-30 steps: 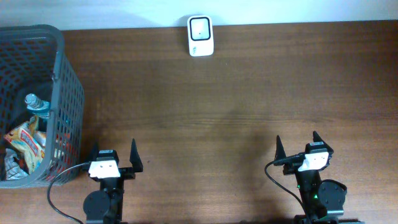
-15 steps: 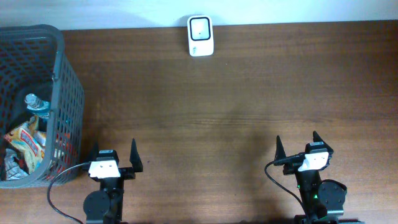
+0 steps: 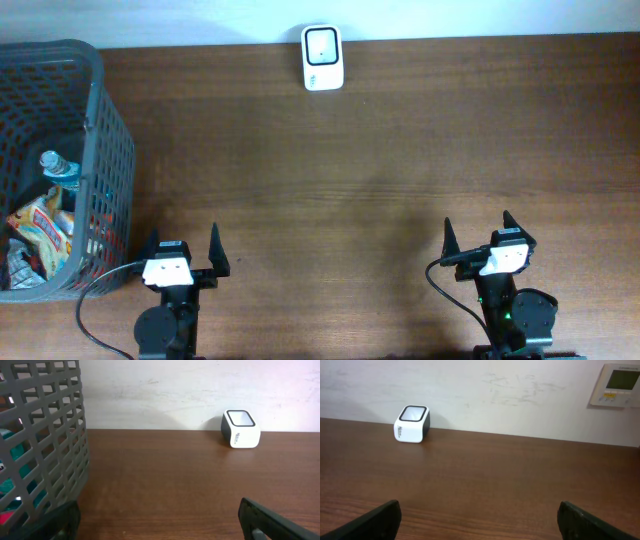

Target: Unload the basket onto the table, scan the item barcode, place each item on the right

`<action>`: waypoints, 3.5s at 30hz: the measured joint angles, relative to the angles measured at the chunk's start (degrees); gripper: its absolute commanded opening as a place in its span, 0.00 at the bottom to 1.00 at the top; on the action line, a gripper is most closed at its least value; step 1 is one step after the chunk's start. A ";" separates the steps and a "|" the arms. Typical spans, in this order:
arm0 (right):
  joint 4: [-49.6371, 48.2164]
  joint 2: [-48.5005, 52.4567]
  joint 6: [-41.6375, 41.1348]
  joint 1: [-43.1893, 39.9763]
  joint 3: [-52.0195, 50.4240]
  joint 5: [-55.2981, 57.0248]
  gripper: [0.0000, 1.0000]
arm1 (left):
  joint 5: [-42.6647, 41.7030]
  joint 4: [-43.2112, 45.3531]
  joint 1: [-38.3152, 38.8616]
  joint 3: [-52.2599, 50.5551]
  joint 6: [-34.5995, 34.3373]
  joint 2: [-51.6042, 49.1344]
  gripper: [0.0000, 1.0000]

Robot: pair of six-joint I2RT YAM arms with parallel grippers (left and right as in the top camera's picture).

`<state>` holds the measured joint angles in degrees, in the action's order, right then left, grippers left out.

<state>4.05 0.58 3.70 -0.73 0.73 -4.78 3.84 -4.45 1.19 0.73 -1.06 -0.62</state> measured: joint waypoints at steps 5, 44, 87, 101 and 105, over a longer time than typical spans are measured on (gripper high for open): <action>0.00 0.00 0.00 0.00 0.00 0.00 0.98 | 0.00 0.00 0.00 0.00 0.00 0.00 0.99; 0.00 0.00 0.00 0.00 0.00 0.00 0.98 | 0.00 0.00 0.00 0.00 0.00 0.00 0.99; 0.00 0.00 0.00 0.00 0.00 0.00 0.98 | 0.00 0.00 0.00 0.00 0.00 0.00 0.99; -0.02 0.00 0.00 0.00 0.00 0.02 0.98 | -21.84 40.11 -0.09 1.53 -0.24 0.09 0.99; -0.02 0.11 -0.02 0.04 0.00 0.02 0.98 | -18.86 15.43 -0.11 24.02 2.64 -9.18 0.99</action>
<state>4.03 0.69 3.68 -0.69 0.73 -4.75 -15.03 10.98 1.08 24.75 1.58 -9.80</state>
